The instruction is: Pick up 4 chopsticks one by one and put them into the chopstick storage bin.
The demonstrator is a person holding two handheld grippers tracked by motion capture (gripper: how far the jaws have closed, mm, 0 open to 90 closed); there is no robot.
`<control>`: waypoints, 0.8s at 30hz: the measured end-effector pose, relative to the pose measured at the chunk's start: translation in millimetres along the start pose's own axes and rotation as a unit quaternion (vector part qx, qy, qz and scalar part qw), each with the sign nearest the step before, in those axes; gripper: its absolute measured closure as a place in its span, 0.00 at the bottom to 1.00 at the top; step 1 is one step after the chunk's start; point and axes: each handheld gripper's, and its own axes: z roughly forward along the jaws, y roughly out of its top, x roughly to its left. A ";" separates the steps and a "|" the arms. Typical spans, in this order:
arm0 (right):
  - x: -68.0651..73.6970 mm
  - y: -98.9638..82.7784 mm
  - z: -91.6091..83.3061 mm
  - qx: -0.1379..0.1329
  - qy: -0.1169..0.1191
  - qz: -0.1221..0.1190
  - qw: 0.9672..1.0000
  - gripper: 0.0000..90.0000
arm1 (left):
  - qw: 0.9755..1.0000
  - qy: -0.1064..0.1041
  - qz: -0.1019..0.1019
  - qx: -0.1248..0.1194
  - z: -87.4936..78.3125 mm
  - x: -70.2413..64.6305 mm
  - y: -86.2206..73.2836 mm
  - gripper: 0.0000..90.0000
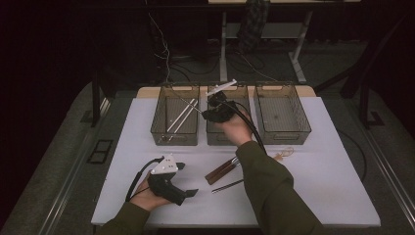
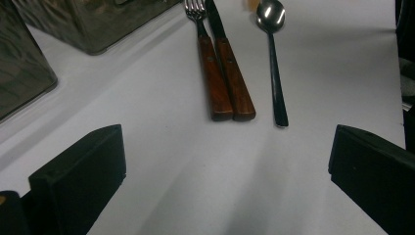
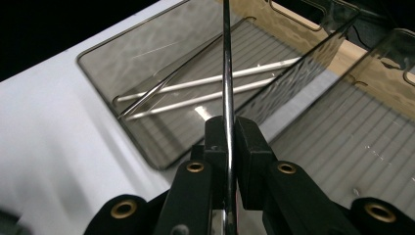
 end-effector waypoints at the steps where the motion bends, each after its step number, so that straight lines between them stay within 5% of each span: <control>1: 0.6 3.4 4.0 0.003 -0.002 0.003 1.000 0.93 | 1.000 0.000 0.001 0.000 -0.1 0.0 0.1 0.00; 12: 3.1 30.2 41.8 0.032 -0.031 0.021 0.999 0.93 | 1.000 -0.003 0.001 -0.001 0.6 -0.7 0.5 0.00; 24: 12.0 41.8 75.4 0.051 -0.034 0.032 0.998 0.93 | 1.000 -0.008 0.002 -0.002 0.6 -1.7 1.3 0.00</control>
